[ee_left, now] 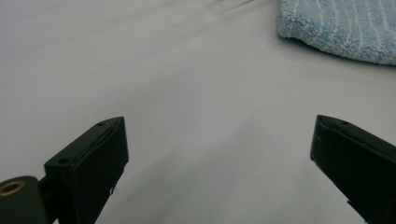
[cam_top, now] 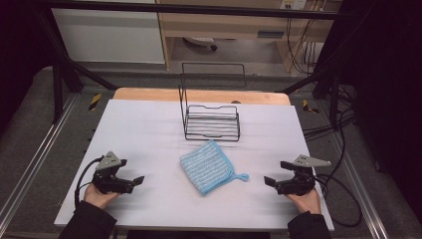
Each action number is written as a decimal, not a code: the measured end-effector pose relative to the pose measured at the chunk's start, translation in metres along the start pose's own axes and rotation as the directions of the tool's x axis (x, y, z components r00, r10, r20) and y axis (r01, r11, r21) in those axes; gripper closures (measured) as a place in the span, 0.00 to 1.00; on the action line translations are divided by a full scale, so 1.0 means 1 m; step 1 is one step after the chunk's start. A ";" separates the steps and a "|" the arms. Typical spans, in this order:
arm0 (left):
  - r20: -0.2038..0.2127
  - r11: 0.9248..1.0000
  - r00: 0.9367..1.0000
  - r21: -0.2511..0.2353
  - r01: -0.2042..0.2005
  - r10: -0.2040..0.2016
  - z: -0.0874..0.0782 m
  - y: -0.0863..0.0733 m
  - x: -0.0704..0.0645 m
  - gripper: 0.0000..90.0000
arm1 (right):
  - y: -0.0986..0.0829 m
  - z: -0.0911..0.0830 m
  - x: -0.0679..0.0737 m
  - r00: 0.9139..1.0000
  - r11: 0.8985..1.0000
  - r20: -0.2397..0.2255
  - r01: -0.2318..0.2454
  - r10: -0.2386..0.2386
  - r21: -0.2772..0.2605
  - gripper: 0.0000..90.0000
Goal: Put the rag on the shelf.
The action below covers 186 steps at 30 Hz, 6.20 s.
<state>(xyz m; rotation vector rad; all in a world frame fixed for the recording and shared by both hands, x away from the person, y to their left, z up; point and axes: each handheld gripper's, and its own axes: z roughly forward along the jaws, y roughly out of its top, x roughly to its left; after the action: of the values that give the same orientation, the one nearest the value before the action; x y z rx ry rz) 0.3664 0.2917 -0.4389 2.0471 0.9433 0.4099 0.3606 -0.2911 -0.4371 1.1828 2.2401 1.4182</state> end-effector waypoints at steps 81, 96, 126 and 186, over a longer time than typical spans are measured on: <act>0.118 0.979 0.989 0.172 -0.110 0.090 0.102 0.065 -0.180 0.74 | 0.007 0.034 0.027 0.999 0.994 -0.001 0.048 -0.048 0.097 0.01; 0.156 0.977 0.983 0.173 -0.121 0.094 0.100 0.069 -0.172 0.90 | 0.007 0.033 0.026 0.999 0.994 -0.003 0.052 -0.052 0.095 0.01; 0.226 0.953 0.960 0.216 -0.213 0.164 0.055 0.047 -0.133 0.89 | 0.007 0.031 0.028 0.999 0.995 0.001 0.038 -0.038 0.092 0.01; 0.075 0.997 0.995 0.047 0.064 -0.067 0.032 0.035 -0.061 0.18 | 0.071 0.179 0.093 0.994 0.982 -0.107 0.043 -0.023 0.185 0.57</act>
<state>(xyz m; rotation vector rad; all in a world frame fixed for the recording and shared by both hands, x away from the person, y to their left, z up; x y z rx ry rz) 0.3608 0.2151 -0.4279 2.0507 0.9781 0.2758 0.4392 -0.0921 -0.4479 1.1441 2.5007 1.3089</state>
